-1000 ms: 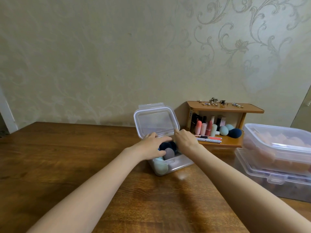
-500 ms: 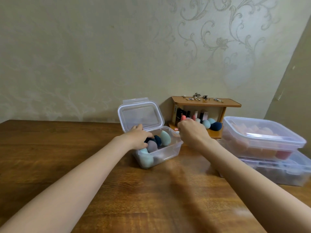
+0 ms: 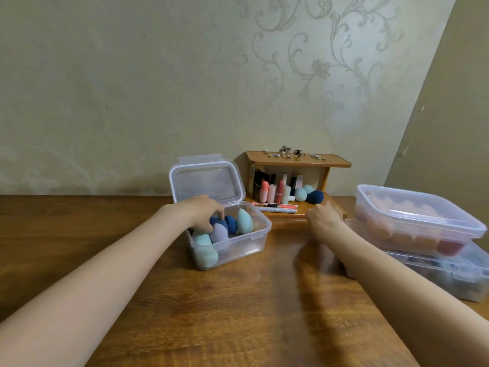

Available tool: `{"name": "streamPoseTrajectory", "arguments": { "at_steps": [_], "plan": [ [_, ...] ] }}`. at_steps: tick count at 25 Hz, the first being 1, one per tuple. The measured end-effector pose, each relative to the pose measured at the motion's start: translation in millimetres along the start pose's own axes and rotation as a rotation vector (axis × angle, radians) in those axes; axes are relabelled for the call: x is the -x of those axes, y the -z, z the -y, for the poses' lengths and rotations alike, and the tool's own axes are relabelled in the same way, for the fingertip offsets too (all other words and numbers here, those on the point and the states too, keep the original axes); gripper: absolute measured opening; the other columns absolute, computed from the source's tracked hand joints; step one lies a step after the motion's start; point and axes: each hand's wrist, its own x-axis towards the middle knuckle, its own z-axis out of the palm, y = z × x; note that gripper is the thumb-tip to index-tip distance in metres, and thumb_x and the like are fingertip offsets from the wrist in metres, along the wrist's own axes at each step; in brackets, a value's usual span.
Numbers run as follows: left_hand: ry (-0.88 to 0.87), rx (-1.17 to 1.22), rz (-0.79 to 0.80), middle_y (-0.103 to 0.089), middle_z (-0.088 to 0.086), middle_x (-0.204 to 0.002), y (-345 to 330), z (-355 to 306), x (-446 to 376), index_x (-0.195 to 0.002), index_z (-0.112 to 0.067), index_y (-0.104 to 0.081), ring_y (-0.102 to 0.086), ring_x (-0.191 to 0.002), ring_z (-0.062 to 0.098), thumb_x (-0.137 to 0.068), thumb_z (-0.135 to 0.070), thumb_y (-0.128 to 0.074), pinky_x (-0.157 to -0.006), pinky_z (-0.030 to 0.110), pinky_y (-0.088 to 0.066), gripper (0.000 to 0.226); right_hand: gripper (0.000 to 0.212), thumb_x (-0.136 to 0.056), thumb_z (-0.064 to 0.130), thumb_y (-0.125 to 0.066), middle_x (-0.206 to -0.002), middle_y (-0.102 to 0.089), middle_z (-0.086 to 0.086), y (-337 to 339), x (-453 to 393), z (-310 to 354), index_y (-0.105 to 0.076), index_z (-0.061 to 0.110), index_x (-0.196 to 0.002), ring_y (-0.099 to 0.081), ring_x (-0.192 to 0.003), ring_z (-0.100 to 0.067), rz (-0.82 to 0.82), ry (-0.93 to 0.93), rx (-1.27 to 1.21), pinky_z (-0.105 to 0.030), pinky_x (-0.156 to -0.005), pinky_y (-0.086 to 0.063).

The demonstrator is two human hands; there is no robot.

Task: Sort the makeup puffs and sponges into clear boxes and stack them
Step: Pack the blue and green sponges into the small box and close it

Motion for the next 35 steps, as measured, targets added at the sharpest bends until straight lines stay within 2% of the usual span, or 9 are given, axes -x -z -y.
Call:
{"name": "streamPoseTrajectory", "arguments": {
  "at_steps": [10, 13, 16, 20, 23, 26, 29, 32, 35],
  "plan": [
    [-0.016, -0.253, 0.196, -0.041, 0.007, -0.122, 15, -12, -40, -0.131, -0.025, -0.042, -0.037, -0.081, 0.015, -0.087, -0.014, -0.062, -0.073, 0.026, -0.037, 0.05, 0.042, -0.093, 0.009, -0.038, -0.148, -0.036, -0.014, -16, -114, 20, -0.046, 0.018, -0.133, -0.012, -0.141, -0.035, 0.06, -0.194, -0.3, -0.046, -0.111, -0.019],
    [0.007, -0.282, 0.207, -0.039, 0.008, -0.128, 12, -13, -44, -0.13, -0.026, -0.04, -0.039, -0.087, 0.018, -0.087, -0.014, -0.062, -0.077, 0.029, -0.039, 0.05, 0.04, -0.093, 0.01, -0.04, -0.146, -0.036, -0.015, -20, -119, 22, -0.045, 0.015, -0.133, -0.013, -0.14, -0.035, 0.068, -0.199, -0.361, -0.046, -0.111, -0.02],
    [0.013, -0.252, 0.202, -0.037, 0.009, -0.127, 12, -10, -40, -0.131, -0.027, -0.039, -0.04, -0.088, 0.019, -0.088, -0.015, -0.061, -0.075, 0.028, -0.038, 0.05, 0.037, -0.09, 0.015, -0.051, -0.137, -0.043, -0.02, -8, -110, 15, -0.049, 0.012, -0.127, -0.025, -0.133, -0.038, -0.149, -0.238, -0.451, -0.047, -0.106, -0.028],
    [0.013, -0.217, 0.166, -0.037, 0.009, -0.128, 8, -11, -33, -0.132, -0.028, -0.039, -0.042, -0.089, 0.019, -0.089, -0.013, -0.059, -0.074, 0.027, -0.039, 0.05, 0.04, -0.084, 0.021, -0.066, -0.114, -0.055, -0.019, 31, -70, 1, -0.047, 0.008, -0.117, -0.051, -0.108, -0.032, -0.316, -0.177, -1.104, -0.038, -0.082, -0.048],
    [0.015, -0.173, 0.124, -0.039, 0.009, -0.127, 5, -8, -25, -0.134, -0.03, -0.039, -0.044, -0.092, 0.02, -0.089, -0.013, -0.057, -0.078, 0.028, -0.044, 0.051, 0.019, -0.085, 0.02, -0.065, -0.096, -0.064, -0.013, 70, -12, 3, -0.054, 0.009, -0.095, -0.06, -0.081, -0.019, -0.007, 0.238, -1.58, -0.023, -0.063, -0.05],
    [0.017, -0.104, 0.073, -0.04, 0.009, -0.125, 0, -5, -16, -0.137, -0.031, -0.039, -0.046, -0.092, 0.02, -0.09, -0.014, -0.052, -0.082, 0.03, -0.047, 0.052, 0.025, -0.091, 0.03, -0.054, -0.096, -0.066, -0.003, 83, 21, 21, -0.062, 0.008, -0.101, -0.058, -0.089, -0.014, 0.243, 0.549, -1.294, -0.024, -0.078, -0.048],
    [0.003, 0.01, 0.03, -0.038, 0.009, -0.13, -7, -5, -7, -0.14, -0.03, -0.037, -0.052, -0.1, 0.024, -0.092, -0.015, -0.049, -0.077, 0.027, -0.043, 0.052, 0.041, -0.09, 0.039, -0.055, -0.114, -0.061, -0.007, 78, 18, 49, -0.064, 0.007, -0.115, -0.042, -0.108, -0.011, 0.274, 0.527, -0.968, -0.036, -0.103, -0.035],
    [0.005, 0.078, 0.018, -0.035, 0.009, -0.137, -11, -4, -3, -0.141, -0.027, -0.036, -0.051, -0.111, 0.028, -0.093, -0.016, -0.046, -0.079, 0.027, -0.04, 0.051, 0.033, -0.088, 0.033, -0.059, -0.088, -0.061, -0.006, 70, 8, 71, -0.067, 0.002, -0.096, -0.054, -0.086, -0.017, 0.204, 0.489, -0.814, -0.03, -0.083, -0.048],
    [0.001, 0.126, 0.03, -0.035, 0.009, -0.138, -12, -3, -4, -0.142, -0.025, -0.036, -0.049, -0.115, 0.027, -0.092, -0.022, -0.049, -0.084, 0.028, -0.041, 0.052, 0.031, -0.09, 0.026, -0.054, -0.089, -0.059, -0.01, 60, 4, 86, -0.064, 0.0, -0.105, -0.055, -0.081, -0.02, 0.164, 0.478, -0.625, -0.027, -0.071, -0.048]
  ]
}}
